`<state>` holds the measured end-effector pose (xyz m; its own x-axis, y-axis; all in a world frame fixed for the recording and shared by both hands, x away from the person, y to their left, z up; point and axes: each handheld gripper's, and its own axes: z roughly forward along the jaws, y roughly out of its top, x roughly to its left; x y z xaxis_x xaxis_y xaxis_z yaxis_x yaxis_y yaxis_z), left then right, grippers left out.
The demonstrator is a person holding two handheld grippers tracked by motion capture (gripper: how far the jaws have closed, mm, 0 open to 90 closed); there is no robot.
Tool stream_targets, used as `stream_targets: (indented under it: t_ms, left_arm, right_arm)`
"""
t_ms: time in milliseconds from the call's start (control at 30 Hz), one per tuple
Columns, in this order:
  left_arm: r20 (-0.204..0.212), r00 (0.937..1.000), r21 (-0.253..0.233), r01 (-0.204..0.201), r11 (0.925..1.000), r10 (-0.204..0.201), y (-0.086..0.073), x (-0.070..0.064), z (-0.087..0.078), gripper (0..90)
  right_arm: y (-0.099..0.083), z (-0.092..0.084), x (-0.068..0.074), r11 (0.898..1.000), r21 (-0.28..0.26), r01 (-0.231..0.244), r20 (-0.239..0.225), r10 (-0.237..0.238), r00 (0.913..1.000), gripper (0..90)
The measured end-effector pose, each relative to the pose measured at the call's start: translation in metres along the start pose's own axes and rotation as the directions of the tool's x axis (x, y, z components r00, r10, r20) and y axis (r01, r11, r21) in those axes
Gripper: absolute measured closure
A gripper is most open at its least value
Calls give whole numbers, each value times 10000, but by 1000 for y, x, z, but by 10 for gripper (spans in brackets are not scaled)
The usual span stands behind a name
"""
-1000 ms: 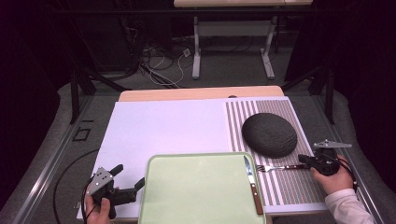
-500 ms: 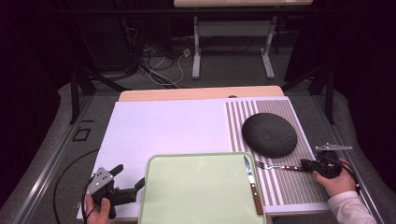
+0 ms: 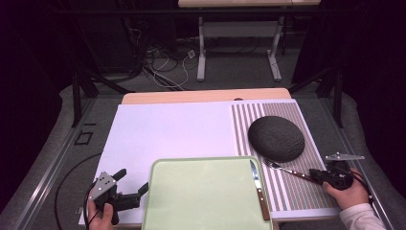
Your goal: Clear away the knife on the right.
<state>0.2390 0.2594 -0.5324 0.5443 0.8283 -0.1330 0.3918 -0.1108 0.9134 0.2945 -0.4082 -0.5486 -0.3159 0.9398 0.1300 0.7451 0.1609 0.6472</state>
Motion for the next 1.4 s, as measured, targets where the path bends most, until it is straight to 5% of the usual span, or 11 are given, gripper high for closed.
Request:
stream_targets:
  t_ms: [400,900,1400]
  left_arm:
    - [-10,10000,-19,21,10000,-21,0,0,0,4]
    - [-32,10000,-34,35,10000,-35,0,0,0,4]
    - [-17,10000,-44,54,10000,-54,0,1,0,4]
  right_arm:
    - [5,-13,1,9997,-207,159,-8,-159,9999,900]
    - [25,-51,19,9849,-547,1640,-551,-1669,9844,675]
    - [32,-44,30,9699,-1110,2170,-864,-2269,9701,535]
